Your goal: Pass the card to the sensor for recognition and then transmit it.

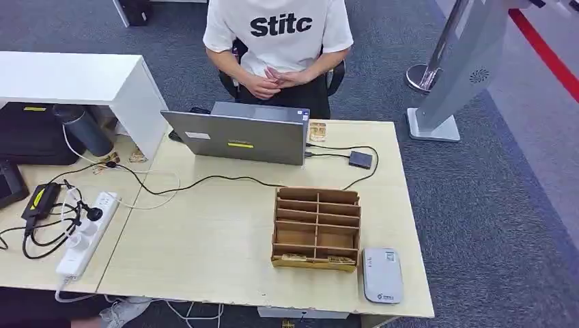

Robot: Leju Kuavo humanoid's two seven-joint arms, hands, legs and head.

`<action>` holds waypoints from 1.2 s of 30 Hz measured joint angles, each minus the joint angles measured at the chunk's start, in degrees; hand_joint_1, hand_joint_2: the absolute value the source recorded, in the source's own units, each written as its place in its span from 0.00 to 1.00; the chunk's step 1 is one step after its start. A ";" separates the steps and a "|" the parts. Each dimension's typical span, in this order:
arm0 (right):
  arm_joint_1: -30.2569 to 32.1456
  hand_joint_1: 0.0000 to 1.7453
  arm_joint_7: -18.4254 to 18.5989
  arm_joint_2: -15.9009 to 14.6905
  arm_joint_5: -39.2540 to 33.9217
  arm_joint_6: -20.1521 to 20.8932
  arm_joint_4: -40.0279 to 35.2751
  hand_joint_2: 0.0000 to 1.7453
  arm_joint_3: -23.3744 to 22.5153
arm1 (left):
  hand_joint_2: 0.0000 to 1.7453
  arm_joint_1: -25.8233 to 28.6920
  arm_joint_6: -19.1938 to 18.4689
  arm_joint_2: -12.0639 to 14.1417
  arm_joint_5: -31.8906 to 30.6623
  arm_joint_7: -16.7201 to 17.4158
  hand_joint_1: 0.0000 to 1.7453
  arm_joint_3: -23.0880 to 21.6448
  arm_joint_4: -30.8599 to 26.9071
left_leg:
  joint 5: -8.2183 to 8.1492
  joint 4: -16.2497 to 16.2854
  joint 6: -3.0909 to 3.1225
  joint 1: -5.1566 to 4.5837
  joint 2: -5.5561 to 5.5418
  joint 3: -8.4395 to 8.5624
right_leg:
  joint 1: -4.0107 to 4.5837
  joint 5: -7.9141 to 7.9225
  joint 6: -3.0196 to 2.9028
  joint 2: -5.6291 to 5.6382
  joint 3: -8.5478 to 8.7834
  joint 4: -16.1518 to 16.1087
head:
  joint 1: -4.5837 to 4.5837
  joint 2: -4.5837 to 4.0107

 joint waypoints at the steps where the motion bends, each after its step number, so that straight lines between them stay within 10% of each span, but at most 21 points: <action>1: -0.35 0.00 -0.04 0.00 -0.82 1.19 -0.56 1.00 -0.82 | 0.00 0.24 0.24 0.35 0.43 -0.20 0.00 -0.22 -0.58 | 0.00 0.00 0.00 0.00 0.00 0.01 | 0.00 0.00 0.00 0.00 0.01 0.00 | -0.02 0.00; 21: -7.04 0.00 -14.82 -5.71 -22.83 26.46 -11.70 1.00 -5.75 | 0.00 2.44 3.43 6.77 7.65 -3.78 0.00 -7.52 -10.86 | 0.00 0.02 0.01 0.00 -0.02 0.05 | -0.02 0.01 0.00 0.00 0.03 0.00 | 0.00 0.00; 35: -2.92 0.00 -16.17 0.22 -22.73 25.64 -38.19 1.00 -1.64 | 0.00 4.20 4.13 6.21 8.02 -4.50 0.00 -7.50 -11.82 | 0.00 0.01 0.00 -0.01 -0.03 0.04 | -0.01 0.01 0.00 -0.01 0.04 0.00 | -0.02 0.00; 36: -2.44 0.00 -16.52 0.78 -22.08 25.37 -40.29 1.00 -0.98 | 1.00 4.37 4.17 6.16 8.04 -4.57 0.00 -7.47 -11.93 | 0.00 0.01 0.00 -0.01 -0.02 0.04 | -0.01 0.01 0.00 -0.01 0.04 0.00 | 0.00 0.00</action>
